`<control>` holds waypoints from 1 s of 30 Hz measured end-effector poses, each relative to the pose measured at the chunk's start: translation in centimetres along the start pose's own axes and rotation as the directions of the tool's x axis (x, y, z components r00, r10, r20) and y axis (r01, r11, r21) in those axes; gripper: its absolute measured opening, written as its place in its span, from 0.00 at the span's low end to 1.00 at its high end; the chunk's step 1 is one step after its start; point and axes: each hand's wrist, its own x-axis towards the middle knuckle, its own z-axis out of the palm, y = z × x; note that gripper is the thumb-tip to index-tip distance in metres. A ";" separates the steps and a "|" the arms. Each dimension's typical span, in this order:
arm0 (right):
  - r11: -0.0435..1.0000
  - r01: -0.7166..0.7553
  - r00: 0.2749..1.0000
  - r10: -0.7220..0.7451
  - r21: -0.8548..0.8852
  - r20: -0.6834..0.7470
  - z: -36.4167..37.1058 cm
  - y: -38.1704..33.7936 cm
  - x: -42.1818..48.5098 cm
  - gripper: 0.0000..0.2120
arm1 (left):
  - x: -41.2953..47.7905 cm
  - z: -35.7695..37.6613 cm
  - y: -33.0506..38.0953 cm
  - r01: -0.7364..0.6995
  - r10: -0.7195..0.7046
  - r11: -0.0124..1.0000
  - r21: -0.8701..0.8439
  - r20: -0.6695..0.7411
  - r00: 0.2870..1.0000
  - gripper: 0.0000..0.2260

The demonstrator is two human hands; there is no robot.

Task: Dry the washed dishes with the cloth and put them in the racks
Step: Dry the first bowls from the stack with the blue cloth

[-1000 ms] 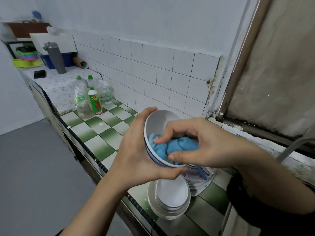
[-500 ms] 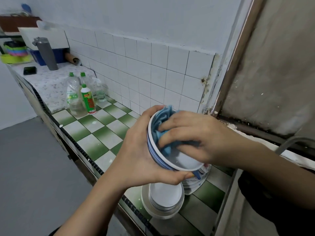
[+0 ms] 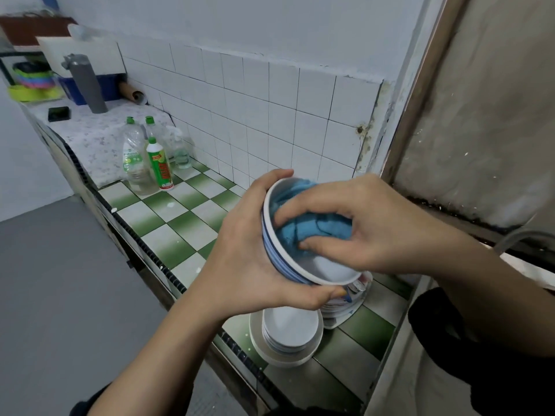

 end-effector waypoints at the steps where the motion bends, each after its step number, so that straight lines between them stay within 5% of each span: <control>1: 0.996 -0.011 0.999 0.006 0.089 0.052 0.0 0.0 0.0 0.17 | -0.2 -0.1 -0.1 0.008 -0.008 1.000 -0.023 -0.004 1.000 0.50; 4: 0.994 -0.041 0.948 0.007 0.099 0.318 -1.0 -0.4 0.0 0.18 | -0.8 -0.2 -0.2 0.036 -0.036 0.999 -0.017 0.014 0.999 0.51; 8: 0.981 -0.067 0.788 0.165 -0.183 0.593 -2.2 -0.1 0.4 0.19 | -1.4 0.1 0.0 0.051 -0.053 0.997 0.058 0.038 0.998 0.51; 11: 0.940 -0.011 0.785 0.219 -0.341 0.579 -2.0 -0.3 0.6 0.21 | -1.7 0.4 0.0 0.049 -0.052 0.996 0.068 0.046 0.998 0.50; 13: 0.900 0.019 0.868 0.201 -0.434 0.454 -1.5 -0.5 0.7 0.20 | -1.8 0.4 0.0 0.049 -0.051 0.998 0.048 0.044 0.998 0.48; 15: 0.923 0.053 0.953 0.067 -0.382 0.294 -0.9 -0.4 0.8 0.19 | -1.9 0.2 -0.2 0.050 -0.051 0.999 0.014 0.032 0.998 0.46; 18: 0.953 0.121 0.972 -0.057 -0.279 0.227 0.1 0.3 0.8 0.19 | -2.0 -0.3 -0.7 0.066 -0.066 0.998 -0.015 0.023 0.998 0.46; 22: 0.943 -0.062 0.879 0.207 -0.327 0.430 0.6 0.3 0.7 0.16 | -2.4 -0.8 -1.4 0.079 -0.082 0.995 0.054 0.043 0.996 0.50; 24: 0.961 -0.099 0.840 0.220 -0.259 0.496 0.3 0.1 0.6 0.15 | -2.5 -0.7 -1.4 0.088 -0.093 0.992 0.087 0.053 0.994 0.50; 28: 0.973 -0.220 0.849 0.156 0.069 0.505 -0.1 0.8 1.0 0.13 | -2.3 -0.9 -1.3 0.081 -0.089 0.985 0.150 0.050 0.995 0.51; 30: 0.886 -0.306 0.863 0.104 0.349 0.494 0.5 1.3 1.1 0.14 | -2.3 -1.0 -1.4 0.079 -0.087 0.980 0.182 0.037 0.996 0.52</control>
